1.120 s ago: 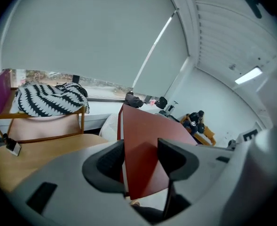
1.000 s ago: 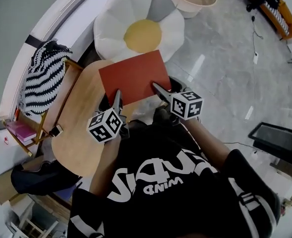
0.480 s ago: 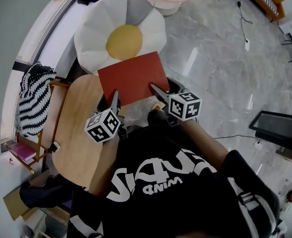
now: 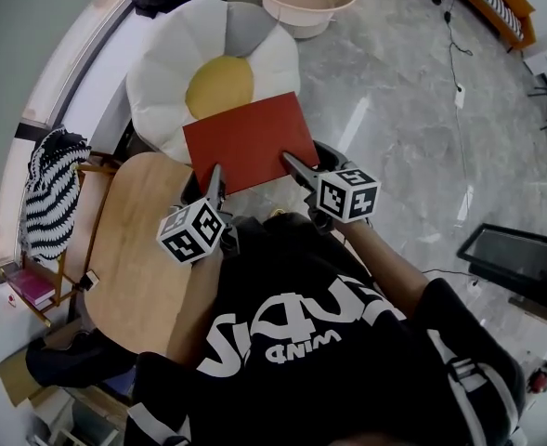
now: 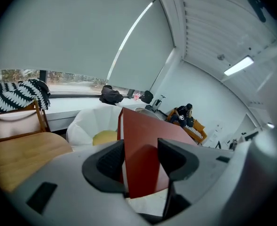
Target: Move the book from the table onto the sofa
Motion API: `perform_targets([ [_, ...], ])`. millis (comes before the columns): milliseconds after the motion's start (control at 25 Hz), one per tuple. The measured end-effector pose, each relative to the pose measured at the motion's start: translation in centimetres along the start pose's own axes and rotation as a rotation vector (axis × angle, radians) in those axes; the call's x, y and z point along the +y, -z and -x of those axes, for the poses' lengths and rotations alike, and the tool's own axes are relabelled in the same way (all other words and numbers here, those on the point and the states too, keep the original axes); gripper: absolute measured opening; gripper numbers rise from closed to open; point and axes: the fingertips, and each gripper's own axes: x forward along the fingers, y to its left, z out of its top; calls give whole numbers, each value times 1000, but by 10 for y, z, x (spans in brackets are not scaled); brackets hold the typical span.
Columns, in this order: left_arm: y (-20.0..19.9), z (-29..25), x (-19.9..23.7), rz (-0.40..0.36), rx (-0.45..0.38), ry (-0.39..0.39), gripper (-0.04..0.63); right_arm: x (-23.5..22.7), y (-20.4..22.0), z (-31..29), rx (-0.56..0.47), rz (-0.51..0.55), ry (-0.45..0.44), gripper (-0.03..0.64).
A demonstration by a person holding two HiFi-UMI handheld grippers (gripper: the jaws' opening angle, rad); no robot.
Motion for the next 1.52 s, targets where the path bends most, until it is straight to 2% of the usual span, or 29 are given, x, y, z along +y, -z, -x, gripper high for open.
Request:
perform_targets([
  [240,-16,-15,4,11,-10,-34,229,-4,-15,-19,5,2,-30,291],
  [640,-45,-64,17,26,-7,-41,229,-23,-44,-66,28,8,-34,291],
  [1120,-114,-139,55,35,25,-72,229,-35,-103,-162,71,-2,-45,291],
  [1520,-177,-200,91,29,46,-55,229,-36,-146,-240,88,-21,-23,290],
])
